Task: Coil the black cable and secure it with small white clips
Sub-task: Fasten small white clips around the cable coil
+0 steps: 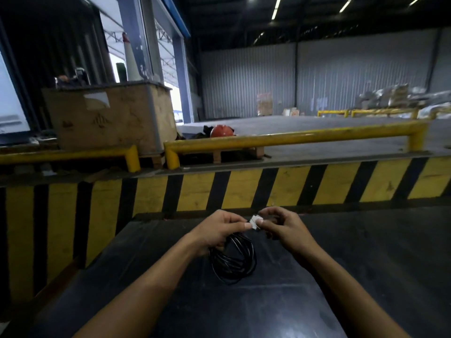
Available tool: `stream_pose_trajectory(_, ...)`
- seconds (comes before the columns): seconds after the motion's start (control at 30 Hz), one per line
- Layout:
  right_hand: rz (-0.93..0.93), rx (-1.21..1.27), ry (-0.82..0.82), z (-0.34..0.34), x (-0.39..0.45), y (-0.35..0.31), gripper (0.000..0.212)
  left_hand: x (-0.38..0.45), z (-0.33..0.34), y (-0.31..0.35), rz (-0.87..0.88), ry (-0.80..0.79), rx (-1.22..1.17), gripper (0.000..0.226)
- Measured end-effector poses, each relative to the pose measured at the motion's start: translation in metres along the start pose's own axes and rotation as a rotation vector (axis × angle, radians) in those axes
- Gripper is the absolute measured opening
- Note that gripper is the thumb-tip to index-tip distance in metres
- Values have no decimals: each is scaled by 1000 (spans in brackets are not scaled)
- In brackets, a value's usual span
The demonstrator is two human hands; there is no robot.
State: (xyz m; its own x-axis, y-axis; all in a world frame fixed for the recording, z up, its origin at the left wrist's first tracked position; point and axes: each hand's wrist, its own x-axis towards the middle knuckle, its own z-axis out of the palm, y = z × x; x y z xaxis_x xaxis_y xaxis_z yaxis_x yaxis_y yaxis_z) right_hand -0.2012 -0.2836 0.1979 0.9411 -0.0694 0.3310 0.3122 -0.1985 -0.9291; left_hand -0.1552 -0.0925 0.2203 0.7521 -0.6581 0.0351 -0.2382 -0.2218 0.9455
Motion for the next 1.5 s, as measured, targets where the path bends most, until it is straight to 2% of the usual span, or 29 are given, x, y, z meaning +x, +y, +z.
stream_pose_trajectory(0.1,-85,-92,13,-7,-4,-15,16,0,0,13,56,-11,21,18)
stream_pose_trajectory(0.27,-265,-354,-76,-18,-15,-29,25,-2,1,27,76,15,-27,27)
stream_pose_trajectory(0.43,-348,-417,35,-22,-15,-34,12,-2,5,38,96,9,-20,26)
stream_pose_trajectory(0.53,-337,-329,118,-20,-14,-35,9,1,10,42,149,-7,-10,17)
stream_pose_trajectory(0.7,-136,90,355,-20,-9,-37,16,-1,17,42,164,-10,30,16)
stream_pose_trajectory(0.77,-145,104,342,-20,-10,-36,16,-1,15,34,150,32,35,16)
stream_pose_trajectory(0.9,-315,-182,323,-17,-12,-41,12,-2,15,28,146,135,47,11)
stream_pose_trajectory(1.03,-446,-501,281,-18,-14,-45,7,-3,11,30,205,187,-30,26)
stream_pose_trajectory(1.13,-524,-599,215,-10,-18,-45,9,-4,11,36,232,217,-61,30)
stream_pose_trajectory(1.2,-548,-560,174,-4,-22,-45,10,-3,12,38,243,199,-116,24)
stream_pose_trajectory(1.3,-485,-374,146,1,-24,-46,9,-1,14,37,256,166,-142,33)
stream_pose_trajectory(1.5,-423,-224,134,-4,-20,-49,12,3,20,36,266,136,-155,36)
